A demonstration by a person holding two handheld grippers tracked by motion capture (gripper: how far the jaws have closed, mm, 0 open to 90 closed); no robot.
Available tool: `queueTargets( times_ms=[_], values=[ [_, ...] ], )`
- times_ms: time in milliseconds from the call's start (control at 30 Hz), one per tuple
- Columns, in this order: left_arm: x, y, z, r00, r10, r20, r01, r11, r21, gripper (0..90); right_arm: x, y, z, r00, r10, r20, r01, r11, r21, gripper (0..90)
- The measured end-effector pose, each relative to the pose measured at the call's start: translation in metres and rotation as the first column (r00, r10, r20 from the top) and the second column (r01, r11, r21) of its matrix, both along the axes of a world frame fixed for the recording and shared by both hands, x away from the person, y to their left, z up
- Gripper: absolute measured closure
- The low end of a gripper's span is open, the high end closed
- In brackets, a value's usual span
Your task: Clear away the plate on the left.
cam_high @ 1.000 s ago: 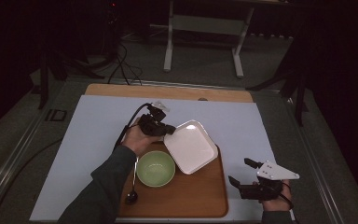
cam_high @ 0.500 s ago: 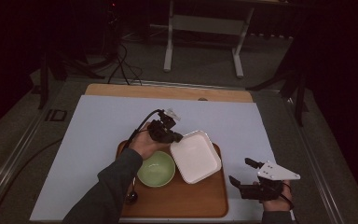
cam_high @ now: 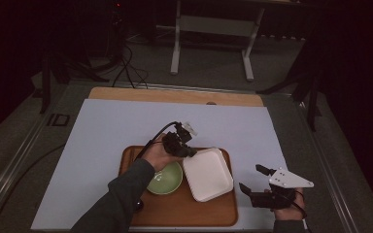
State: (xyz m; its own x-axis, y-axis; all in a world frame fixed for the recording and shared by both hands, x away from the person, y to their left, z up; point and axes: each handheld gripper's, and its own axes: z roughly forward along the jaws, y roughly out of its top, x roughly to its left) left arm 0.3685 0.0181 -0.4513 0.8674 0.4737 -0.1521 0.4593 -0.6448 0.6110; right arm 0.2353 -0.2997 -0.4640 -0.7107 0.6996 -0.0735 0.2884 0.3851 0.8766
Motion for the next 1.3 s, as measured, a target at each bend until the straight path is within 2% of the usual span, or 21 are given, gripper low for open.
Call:
queueTargets(
  times_ms=[133,267,567,667,767,1000,1067,1200,1267,1300],
  values=[
    [-0.003,-0.003,-0.005,0.9993,-0.034,-0.013,0.034,0.9994,0.012,89.5,0.000,0.000,0.000,1.0000,-0.001,0.002,0.001,1.000,0.000,13.5],
    [-0.004,-0.006,-0.010,0.9986,-0.045,-0.030,0.045,0.9987,0.023,89.5,0.000,-0.001,0.000,1.0000,-0.002,0.001,0.002,1.000,0.001,13.5],
    [-0.003,-0.011,-0.018,0.9971,-0.040,-0.065,0.042,0.9987,0.029,89.1,-0.002,-0.001,0.000,1.0000,-0.005,-0.002,0.005,1.000,0.000,13.5],
    [-0.002,-0.010,-0.019,0.9967,-0.040,-0.070,0.044,0.9979,0.048,88.9,-0.002,-0.001,0.000,1.0000,-0.005,-0.001,0.005,1.000,-0.001,13.5],
    [-0.001,-0.011,-0.021,0.9978,-0.032,-0.057,0.037,0.9955,0.087,88.6,-0.002,-0.001,0.000,1.0000,-0.004,-0.002,0.004,1.000,-0.002,13.5],
    [0.000,-0.012,-0.028,0.9989,-0.009,-0.045,0.016,0.9897,0.143,86.5,-0.003,-0.002,0.000,1.0000,-0.006,-0.002,0.006,1.000,-0.003,13.5],
    [0.001,-0.011,-0.029,0.9991,0.005,-0.043,0.001,0.9910,0.134,85.5,-0.003,-0.002,0.000,1.0000,-0.007,-0.002,0.007,1.000,-0.002,13.5],
    [0.001,-0.005,-0.026,0.9990,0.024,-0.039,-0.020,0.9952,0.095,73.5,-0.004,-0.002,0.000,1.0000,-0.009,-0.001,0.009,1.000,-0.002,13.5],
    [0.002,-0.004,-0.025,0.9989,0.029,-0.036,-0.026,0.9953,0.094,68.0,-0.004,-0.002,0.000,1.0000,-0.008,-0.001,0.008,1.000,-0.002,13.5],
    [0.001,0.000,-0.024,0.9985,0.051,-0.023,-0.049,0.9952,0.085,68.0,-0.004,-0.002,0.000,1.0000,-0.007,-0.001,0.007,1.000,-0.001,13.5]
  ],
)
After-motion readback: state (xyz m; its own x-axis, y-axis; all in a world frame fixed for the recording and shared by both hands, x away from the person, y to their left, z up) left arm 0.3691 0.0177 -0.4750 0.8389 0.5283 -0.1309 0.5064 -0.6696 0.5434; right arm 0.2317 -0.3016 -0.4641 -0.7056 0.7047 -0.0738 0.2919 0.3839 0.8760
